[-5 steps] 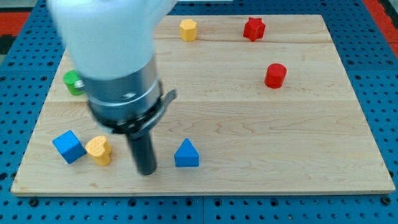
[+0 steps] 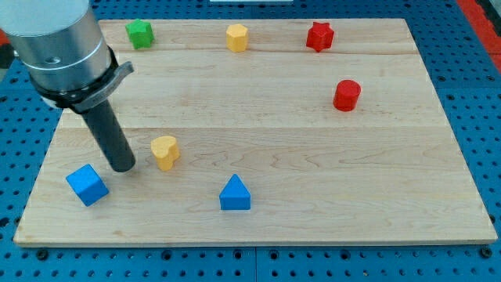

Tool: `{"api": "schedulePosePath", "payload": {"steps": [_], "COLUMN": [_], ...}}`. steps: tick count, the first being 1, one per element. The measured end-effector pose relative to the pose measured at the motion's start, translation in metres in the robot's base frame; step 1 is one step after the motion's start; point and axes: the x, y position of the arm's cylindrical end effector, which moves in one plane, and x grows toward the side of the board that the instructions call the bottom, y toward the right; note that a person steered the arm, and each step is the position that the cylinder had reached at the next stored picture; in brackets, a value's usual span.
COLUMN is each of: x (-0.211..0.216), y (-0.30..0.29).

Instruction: Place the yellow heart to the bottom left of the red circle

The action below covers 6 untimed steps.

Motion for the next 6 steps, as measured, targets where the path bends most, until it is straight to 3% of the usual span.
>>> {"api": "schedulePosePath", "payload": {"steps": [1, 2, 4, 6], "x": [-0.019, -0.040, -0.042, -0.035], "y": [0.067, 0.028, 0.173, 0.247]}}
